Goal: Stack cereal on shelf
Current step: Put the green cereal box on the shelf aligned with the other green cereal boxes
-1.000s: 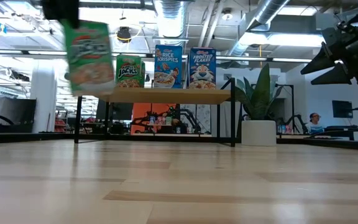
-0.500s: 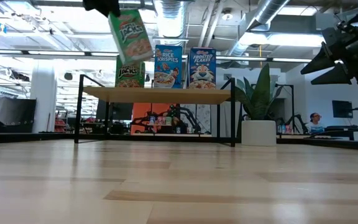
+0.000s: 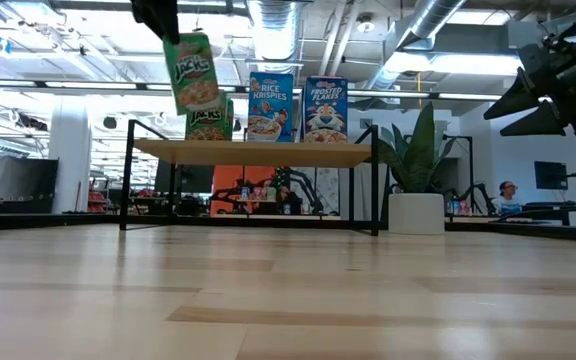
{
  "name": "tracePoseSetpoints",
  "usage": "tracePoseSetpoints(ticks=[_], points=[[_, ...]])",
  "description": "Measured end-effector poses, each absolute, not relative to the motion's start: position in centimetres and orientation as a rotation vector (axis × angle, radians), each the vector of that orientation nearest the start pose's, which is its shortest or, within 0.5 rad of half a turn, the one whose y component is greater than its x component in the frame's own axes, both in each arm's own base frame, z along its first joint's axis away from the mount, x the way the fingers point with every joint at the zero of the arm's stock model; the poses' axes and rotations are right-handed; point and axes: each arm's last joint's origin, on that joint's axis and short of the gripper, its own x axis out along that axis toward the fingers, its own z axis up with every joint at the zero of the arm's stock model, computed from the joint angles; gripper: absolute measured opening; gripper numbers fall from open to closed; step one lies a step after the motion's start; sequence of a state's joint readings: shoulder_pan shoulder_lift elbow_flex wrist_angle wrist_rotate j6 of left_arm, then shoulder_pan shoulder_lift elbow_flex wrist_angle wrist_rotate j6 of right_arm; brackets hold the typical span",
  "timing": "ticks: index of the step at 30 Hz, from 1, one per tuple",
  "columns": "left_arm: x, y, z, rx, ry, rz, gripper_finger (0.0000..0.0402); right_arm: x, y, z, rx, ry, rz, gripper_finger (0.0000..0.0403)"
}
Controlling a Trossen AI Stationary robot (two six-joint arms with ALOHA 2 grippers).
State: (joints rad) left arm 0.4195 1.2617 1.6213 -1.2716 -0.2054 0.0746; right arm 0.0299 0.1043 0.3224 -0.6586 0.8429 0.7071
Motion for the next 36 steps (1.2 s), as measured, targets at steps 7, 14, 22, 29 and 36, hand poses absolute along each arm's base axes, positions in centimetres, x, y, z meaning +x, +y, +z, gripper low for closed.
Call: tracePoseSetpoints(ticks=[7,14,22,29,36], points=[[19.7,10.5,41.1,0.059,1.035,0.476,0.0142,6.3,-2.0,20.5,0.467,0.110,-0.899,0.0286],[21.8,11.6,39.3,0.178,1.140,0.337,0.0142,6.3,-2.0,20.5,0.467,0.110,-0.899,0.0286],[22.9,12.3,38.6,0.270,1.200,0.314,0.0142,6.3,-2.0,20.5,0.467,0.110,-0.899,0.0286],[22.4,12.3,40.7,0.318,1.171,0.366,0.0142,6.3,-2.0,20.5,0.467,0.110,-0.900,0.0286],[22.0,12.8,41.3,0.288,1.144,0.373,0.0142,6.3,-2.0,20.5,0.467,0.110,-0.900,0.0286]])
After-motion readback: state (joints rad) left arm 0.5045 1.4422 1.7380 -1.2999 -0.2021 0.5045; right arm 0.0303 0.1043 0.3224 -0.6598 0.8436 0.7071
